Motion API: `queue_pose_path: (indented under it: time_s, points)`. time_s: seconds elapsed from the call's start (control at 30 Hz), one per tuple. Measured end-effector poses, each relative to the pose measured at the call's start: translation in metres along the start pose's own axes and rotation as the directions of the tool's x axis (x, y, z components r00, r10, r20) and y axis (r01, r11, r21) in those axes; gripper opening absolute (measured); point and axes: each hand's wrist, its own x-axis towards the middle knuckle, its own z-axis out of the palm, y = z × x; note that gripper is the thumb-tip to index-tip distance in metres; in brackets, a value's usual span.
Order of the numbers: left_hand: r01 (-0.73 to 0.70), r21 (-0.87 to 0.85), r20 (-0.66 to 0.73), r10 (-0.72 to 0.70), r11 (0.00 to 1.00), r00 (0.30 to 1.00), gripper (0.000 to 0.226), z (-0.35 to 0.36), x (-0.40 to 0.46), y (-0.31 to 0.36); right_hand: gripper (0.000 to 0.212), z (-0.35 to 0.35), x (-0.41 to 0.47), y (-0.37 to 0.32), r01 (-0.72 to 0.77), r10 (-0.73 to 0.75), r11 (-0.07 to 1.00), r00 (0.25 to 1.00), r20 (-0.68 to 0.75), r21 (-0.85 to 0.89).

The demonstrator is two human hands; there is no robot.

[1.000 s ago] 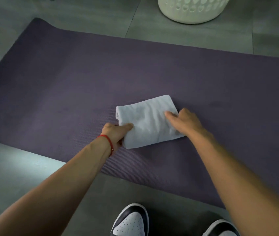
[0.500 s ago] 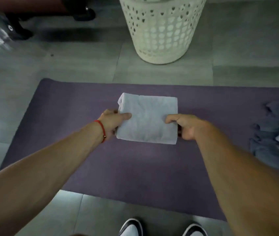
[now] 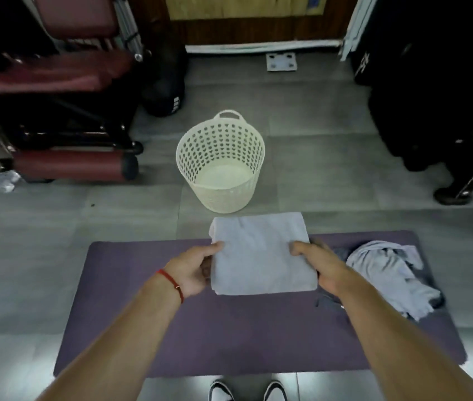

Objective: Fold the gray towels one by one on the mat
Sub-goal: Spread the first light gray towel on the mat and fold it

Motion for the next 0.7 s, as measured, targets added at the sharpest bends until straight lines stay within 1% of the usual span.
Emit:
queue_pose_path:
  time_s: [0.03,0.1,0.2,0.27,0.37,0.43,0.5,0.57,0.6,0.63,0.7]
  points:
    - [0.007,-0.006,0.025,-0.007,1.0,1.0,0.018,0.002,-0.015,0.015,0.076,0.0,-0.013,-0.016,0.011,-0.01,1.0,1.0,-0.014,0.011]
    - [-0.024,0.045,0.057,0.022,0.999,0.998,0.023,0.004,-0.036,0.039,0.074,0.003,-0.033,-0.045,0.026,-0.025,0.999,1.0,-0.015,0.045]
    - [-0.1,0.131,0.067,0.092,0.986,0.993,0.037,0.003,-0.046,0.069,0.058,0.017,-0.046,-0.079,0.068,-0.065,0.996,0.997,-0.042,0.065]
    - [-0.132,0.135,0.055,0.126,0.982,0.991,0.038,0.001,-0.043,0.087,0.048,0.024,-0.039,-0.098,0.115,-0.112,0.993,0.988,-0.109,0.022]
    - [-0.157,0.119,0.052,0.152,0.98,0.987,0.037,0.002,-0.02,0.118,0.042,0.029,-0.009,-0.132,0.135,-0.141,0.99,0.98,-0.144,-0.049]
    - [-0.168,0.121,0.041,0.164,0.978,0.986,0.037,0.006,0.004,0.14,0.036,0.026,0.022,-0.158,0.133,-0.142,0.988,0.982,-0.121,-0.08]
    - [-0.171,0.109,-0.002,0.172,0.979,0.985,0.035,0.015,0.034,0.166,0.028,0.022,0.06,-0.189,0.142,-0.15,0.985,0.985,-0.086,-0.093]
    - [-0.191,0.097,-0.077,0.199,0.977,0.977,0.034,0.027,0.072,0.197,0.021,0.019,0.111,-0.225,0.137,-0.143,0.985,0.989,-0.046,-0.107]
    - [-0.204,0.09,-0.124,0.214,0.975,0.969,0.034,0.035,0.095,0.213,0.021,0.018,0.144,-0.246,0.137,-0.141,0.981,0.99,-0.018,-0.138]
    - [-0.222,0.086,-0.174,0.234,0.971,0.957,0.034,0.043,0.12,0.232,0.028,0.015,0.184,-0.269,0.142,-0.141,0.973,0.99,0.016,-0.183]
    - [-0.235,0.049,-0.27,0.24,0.971,0.933,0.033,0.062,0.173,0.271,0.058,0.007,0.277,-0.313,0.152,-0.135,0.955,0.987,0.083,-0.253]
